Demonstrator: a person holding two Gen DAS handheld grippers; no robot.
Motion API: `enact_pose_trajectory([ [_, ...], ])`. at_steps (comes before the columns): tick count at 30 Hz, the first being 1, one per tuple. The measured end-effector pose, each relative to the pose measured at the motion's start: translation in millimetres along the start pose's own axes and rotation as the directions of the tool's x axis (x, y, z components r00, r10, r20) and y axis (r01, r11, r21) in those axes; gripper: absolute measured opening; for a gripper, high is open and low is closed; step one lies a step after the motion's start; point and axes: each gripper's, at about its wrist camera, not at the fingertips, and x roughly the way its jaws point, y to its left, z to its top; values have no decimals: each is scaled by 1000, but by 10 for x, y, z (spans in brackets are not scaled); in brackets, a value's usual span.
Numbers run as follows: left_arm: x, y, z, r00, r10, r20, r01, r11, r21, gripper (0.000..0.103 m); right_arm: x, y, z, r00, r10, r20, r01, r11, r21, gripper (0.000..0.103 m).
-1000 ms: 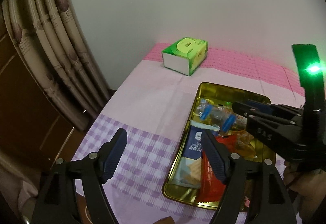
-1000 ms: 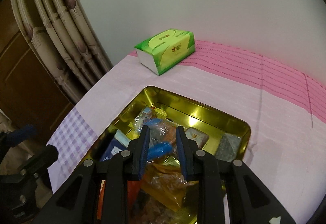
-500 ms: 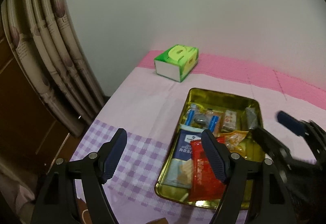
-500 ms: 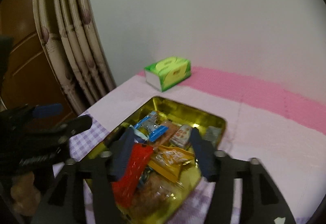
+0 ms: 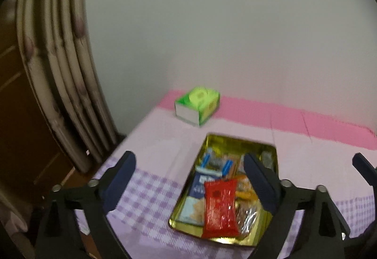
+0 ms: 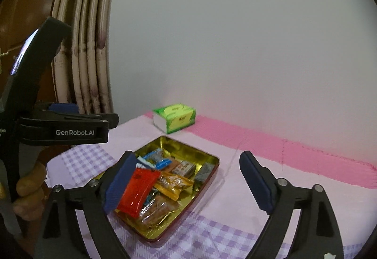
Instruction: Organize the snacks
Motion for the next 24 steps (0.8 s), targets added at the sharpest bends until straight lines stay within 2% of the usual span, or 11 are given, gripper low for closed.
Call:
enact_pose_trajectory([
  [2, -188, -24, 42, 998, 13, 60, -14, 1000, 1, 103, -116, -26, 53, 1000, -9, 25, 9, 1000, 7, 92],
  [6, -404, -11, 85, 997, -3, 79, 3, 1000, -7, 103, -354, -55, 148, 997, -29, 77, 28, 999, 15, 95],
  [17, -510, 12, -13, 999, -28, 22, 28, 1000, 10, 103, -538, -25, 132, 996, -34, 77, 33, 999, 5, 96],
  [24, -502, -17, -48, 999, -31, 18, 30, 999, 11, 103, -556, -23, 114, 996, -47, 70, 46, 999, 5, 98],
])
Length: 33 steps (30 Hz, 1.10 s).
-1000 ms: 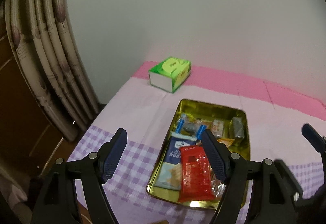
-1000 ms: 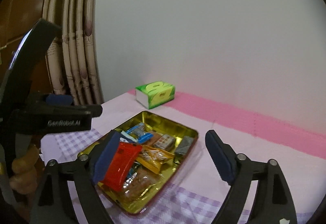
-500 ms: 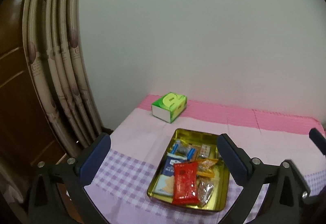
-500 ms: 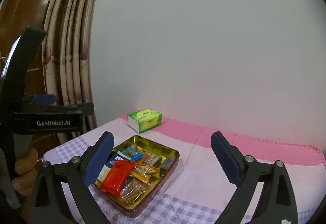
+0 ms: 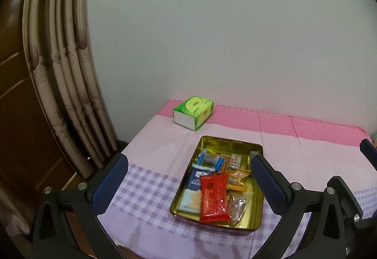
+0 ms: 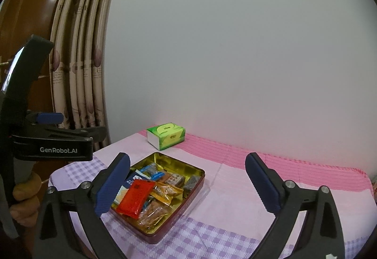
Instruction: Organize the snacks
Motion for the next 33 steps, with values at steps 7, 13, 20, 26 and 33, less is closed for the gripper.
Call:
enact_pose_trajectory([
  [7, 50, -4, -24, 1000, -7, -19, 7, 1000, 2, 103, 5, -16, -41, 1000, -7, -19, 7, 1000, -1, 100],
  [13, 178, -52, -81, 998, 10, -58, -8, 1000, 30, 103, 63, -244, -208, 996, -35, -82, 40, 998, 51, 100],
  [20, 316, -83, -139, 995, 10, -98, -6, 999, 43, 103, 141, -592, -457, 985, -104, -136, 113, 992, 62, 100],
  [26, 415, -79, -201, 993, 9, -117, -4, 999, 45, 103, 345, -1303, -847, 947, -181, -265, 216, 970, 108, 100],
  [33, 449, -54, -225, 994, 30, -105, -28, 999, 24, 103, 671, -2631, -1552, 796, -319, -514, 435, 893, 118, 100],
])
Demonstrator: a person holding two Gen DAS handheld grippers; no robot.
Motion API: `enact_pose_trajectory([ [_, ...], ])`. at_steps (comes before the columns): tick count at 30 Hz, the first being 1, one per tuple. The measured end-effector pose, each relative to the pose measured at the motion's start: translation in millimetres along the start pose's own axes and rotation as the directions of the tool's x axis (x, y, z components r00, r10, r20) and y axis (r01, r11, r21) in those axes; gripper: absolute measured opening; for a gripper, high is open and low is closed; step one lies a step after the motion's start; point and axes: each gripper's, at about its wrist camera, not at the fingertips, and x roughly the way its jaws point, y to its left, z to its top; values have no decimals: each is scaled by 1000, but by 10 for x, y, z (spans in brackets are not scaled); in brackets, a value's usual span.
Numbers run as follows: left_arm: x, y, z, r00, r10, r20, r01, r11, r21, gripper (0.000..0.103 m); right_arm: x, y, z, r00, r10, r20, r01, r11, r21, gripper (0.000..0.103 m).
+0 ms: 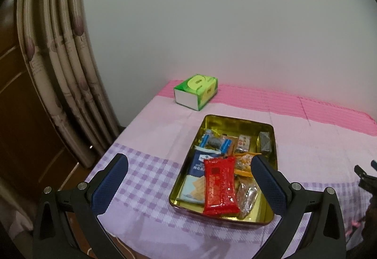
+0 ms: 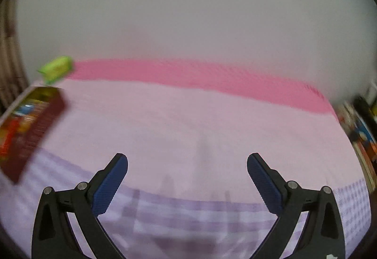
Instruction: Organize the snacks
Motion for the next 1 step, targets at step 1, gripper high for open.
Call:
enact_pose_trajectory([
  [1, 13, -3, 2, 1000, 7, -5, -7, 1000, 2, 103, 119, -136, -7, 999, -9, -35, 10, 1000, 27, 100],
])
